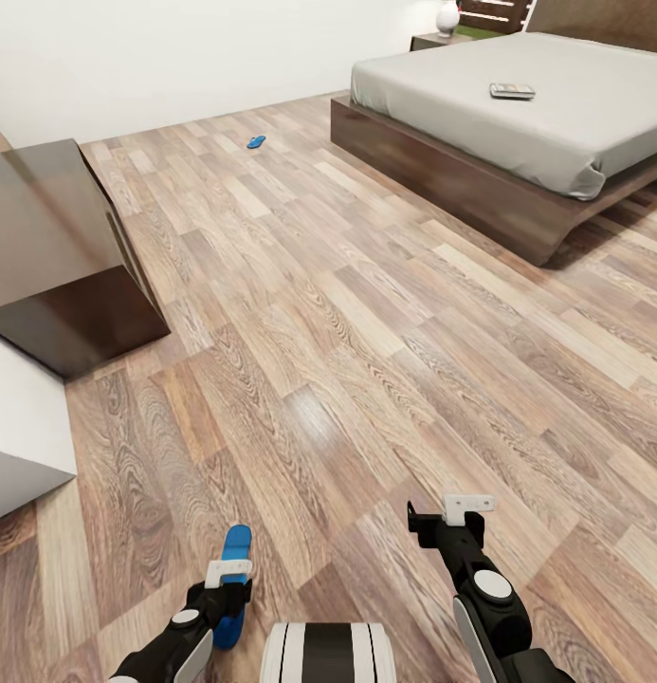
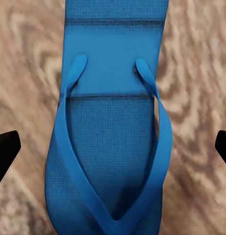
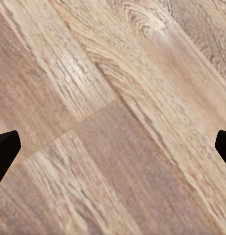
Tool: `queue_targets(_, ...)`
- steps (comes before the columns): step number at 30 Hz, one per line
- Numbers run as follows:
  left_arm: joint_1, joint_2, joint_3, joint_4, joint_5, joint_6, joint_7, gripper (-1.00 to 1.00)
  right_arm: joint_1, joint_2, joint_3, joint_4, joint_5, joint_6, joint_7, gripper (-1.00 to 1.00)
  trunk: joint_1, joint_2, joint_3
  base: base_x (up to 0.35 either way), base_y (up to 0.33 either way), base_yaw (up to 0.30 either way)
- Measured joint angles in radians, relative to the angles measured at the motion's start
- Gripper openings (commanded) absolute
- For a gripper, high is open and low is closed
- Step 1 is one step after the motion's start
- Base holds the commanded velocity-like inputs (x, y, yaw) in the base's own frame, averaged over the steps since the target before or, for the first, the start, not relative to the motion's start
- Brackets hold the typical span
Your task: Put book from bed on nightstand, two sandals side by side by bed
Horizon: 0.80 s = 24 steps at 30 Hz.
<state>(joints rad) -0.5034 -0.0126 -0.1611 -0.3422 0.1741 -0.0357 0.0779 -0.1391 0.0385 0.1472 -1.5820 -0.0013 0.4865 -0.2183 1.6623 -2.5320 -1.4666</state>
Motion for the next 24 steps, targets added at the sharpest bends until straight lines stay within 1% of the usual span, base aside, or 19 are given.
queue_targets(11,-0.001,0.004,0.001,-0.042,0.0,0.002,0.0,1.0,0.0,0.0,0.0,0.0,0.0,0.0,0.0,1.0,0.0,0.0,0.0,0.0,0.0,0.0)
queue_targets(18,-0.009,0.006,0.001,-0.049,0.0,0.002,0.001,1.0,0.0,0.0,0.0,0.0,0.0,0.0,0.0,1.0,0.0,0.0,0.0,0.0,0.0,0.0)
queue_targets(24,-0.018,0.007,0.001,-0.051,0.0,0.003,0.001,1.0,0.0,0.0,-0.001,0.0,0.0,-0.001,0.001,1.0,0.003,-0.001,-0.023,0.0,0.0,0.0)
